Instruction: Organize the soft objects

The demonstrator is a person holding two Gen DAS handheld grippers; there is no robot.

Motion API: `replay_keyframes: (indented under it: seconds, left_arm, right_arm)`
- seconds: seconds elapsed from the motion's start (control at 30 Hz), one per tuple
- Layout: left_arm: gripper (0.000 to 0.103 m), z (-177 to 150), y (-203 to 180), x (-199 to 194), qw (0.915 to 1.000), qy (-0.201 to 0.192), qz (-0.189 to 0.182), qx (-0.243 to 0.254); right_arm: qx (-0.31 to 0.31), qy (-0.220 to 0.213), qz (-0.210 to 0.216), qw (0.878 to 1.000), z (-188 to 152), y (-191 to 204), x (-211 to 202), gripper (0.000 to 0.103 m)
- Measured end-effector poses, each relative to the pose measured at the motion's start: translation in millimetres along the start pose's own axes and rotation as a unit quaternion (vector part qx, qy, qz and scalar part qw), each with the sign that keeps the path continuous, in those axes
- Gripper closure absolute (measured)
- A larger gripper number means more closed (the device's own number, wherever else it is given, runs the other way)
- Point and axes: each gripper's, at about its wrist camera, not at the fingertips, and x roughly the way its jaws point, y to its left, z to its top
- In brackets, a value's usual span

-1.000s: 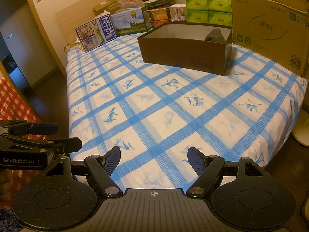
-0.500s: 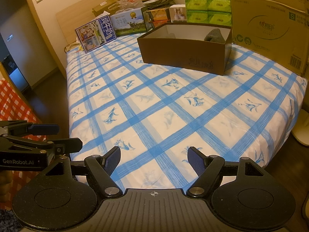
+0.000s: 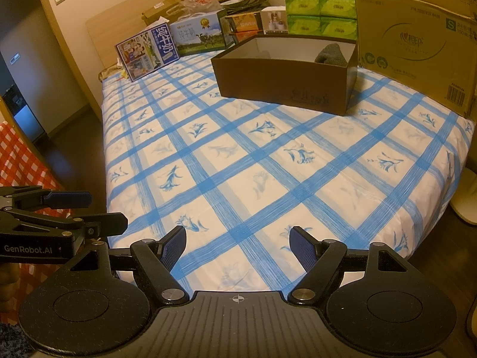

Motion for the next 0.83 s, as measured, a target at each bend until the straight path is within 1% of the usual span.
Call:
replay_keyframes:
  seconds: [0.83]
  left_arm:
    - [0.027,-0.1,1.5,0.7,1.0,0.001,-0.001,-0.001]
  right_arm:
    - [0.001,0.002,0.0,1.0,0.1,-0.4,1.1,0.027]
